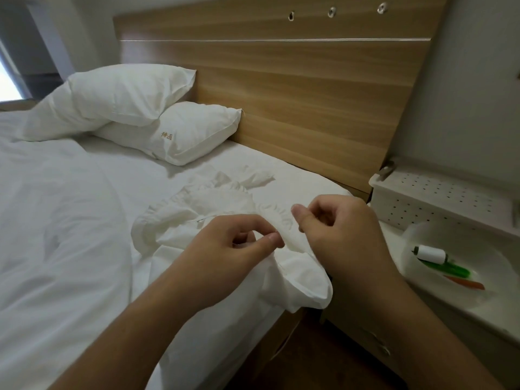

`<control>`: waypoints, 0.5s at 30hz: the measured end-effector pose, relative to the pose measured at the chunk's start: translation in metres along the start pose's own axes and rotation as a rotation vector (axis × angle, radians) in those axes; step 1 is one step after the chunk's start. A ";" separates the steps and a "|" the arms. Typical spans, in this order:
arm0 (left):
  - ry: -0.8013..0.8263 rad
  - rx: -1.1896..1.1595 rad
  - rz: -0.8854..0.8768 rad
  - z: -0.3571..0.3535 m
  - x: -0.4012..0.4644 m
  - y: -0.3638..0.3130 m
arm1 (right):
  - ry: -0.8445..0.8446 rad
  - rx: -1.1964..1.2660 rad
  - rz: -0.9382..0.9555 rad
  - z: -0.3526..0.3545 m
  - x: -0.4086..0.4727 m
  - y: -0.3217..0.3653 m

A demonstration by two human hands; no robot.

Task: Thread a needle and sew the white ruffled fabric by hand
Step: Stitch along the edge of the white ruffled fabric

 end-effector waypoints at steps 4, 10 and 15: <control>-0.031 0.016 0.033 0.003 0.002 0.005 | -0.083 0.028 -0.207 0.004 -0.002 -0.022; -0.064 0.023 0.051 0.006 0.003 0.008 | -0.016 0.320 -0.235 0.009 0.000 -0.026; -0.067 0.043 0.018 0.005 0.004 0.006 | 0.357 0.408 0.024 -0.012 -0.003 0.008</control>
Point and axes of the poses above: each hand's wrist, its own x-axis towards the middle knuckle, its own z-axis out of the back of the hand, y = z × x, the point moved 5 cm from there along x, towards the middle knuckle, and after that the axes turned 14 degrees about z, right-handed, at the moved point
